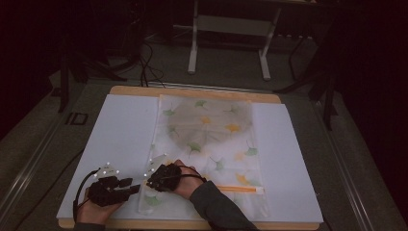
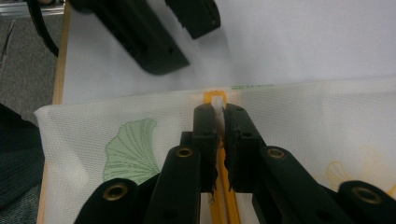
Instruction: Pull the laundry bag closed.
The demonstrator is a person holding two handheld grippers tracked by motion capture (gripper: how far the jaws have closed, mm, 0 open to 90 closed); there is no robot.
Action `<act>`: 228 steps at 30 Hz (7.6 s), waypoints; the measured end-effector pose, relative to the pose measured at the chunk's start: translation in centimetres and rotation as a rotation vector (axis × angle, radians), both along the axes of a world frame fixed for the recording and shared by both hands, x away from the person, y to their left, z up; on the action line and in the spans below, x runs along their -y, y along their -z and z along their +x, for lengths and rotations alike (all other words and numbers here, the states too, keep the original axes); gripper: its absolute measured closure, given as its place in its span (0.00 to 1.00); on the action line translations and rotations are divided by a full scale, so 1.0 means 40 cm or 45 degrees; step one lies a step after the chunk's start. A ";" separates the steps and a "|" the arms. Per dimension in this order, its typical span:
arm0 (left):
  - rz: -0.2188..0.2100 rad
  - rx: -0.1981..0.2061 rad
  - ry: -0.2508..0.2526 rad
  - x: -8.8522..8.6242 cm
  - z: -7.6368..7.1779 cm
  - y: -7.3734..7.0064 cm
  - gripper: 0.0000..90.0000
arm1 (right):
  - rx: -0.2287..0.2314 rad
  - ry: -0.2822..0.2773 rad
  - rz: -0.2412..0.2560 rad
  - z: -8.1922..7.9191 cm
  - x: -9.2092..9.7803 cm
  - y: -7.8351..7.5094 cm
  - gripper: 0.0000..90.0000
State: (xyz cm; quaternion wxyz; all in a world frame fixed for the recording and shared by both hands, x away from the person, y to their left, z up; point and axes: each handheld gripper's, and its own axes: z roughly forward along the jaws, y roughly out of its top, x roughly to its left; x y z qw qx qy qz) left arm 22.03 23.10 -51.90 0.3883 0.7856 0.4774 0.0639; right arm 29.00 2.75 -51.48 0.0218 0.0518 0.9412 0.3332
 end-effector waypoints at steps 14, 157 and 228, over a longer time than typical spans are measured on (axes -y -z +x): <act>-0.044 -0.082 0.079 0.038 0.025 0.017 0.61 | 0.021 0.007 0.018 0.000 0.006 -0.012 0.93; -0.224 -0.184 0.219 0.035 0.052 0.036 0.98 | 0.046 -0.020 -0.147 -0.007 0.131 0.013 0.94; -0.234 -0.176 0.217 0.027 0.050 0.034 0.98 | 0.046 0.001 -0.224 -0.008 0.243 0.007 0.96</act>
